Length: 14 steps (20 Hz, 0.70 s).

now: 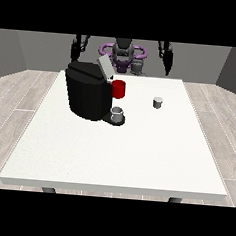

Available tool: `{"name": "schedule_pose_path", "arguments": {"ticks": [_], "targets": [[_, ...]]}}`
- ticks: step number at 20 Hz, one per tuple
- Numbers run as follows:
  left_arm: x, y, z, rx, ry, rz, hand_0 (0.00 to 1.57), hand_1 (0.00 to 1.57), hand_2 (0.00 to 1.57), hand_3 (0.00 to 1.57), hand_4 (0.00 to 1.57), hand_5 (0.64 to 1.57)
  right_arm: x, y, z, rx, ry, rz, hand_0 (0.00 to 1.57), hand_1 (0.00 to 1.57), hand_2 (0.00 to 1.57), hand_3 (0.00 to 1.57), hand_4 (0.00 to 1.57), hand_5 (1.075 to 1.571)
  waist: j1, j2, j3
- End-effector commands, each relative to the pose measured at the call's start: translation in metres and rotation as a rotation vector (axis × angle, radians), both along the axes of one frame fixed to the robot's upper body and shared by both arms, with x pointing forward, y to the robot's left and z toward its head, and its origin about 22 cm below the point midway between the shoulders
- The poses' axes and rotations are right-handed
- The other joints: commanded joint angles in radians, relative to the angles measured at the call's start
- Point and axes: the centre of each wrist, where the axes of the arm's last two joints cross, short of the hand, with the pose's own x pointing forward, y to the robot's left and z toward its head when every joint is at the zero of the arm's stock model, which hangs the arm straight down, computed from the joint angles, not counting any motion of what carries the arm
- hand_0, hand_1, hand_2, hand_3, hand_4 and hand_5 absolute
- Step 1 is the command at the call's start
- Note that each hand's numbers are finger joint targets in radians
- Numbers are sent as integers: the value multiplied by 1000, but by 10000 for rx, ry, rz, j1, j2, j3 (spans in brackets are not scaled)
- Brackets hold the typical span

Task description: Insert the coffee pod into the coffee machine and close the lid

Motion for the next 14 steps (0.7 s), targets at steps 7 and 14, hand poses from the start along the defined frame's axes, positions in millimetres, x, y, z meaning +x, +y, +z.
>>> {"name": "schedule_pose_path", "arguments": {"ticks": [7, 14], "targets": [[2, 19, 6, -414, -1626, -1209, 0, 0, 0, 0, 265, 1571, -1, -8, -5, 441, -1088, -1703, 0, 0, 0, 0, 128, 1571, -26, -331, -14], [23, 61, 19, 2108, -1241, -1196, 0, 0, 0, 0, 0, 1571, -2, 16, -2, 635, -1565, -1179, 0, 0, 0, 0, 267, 1571, -480, 94, -16]]}}
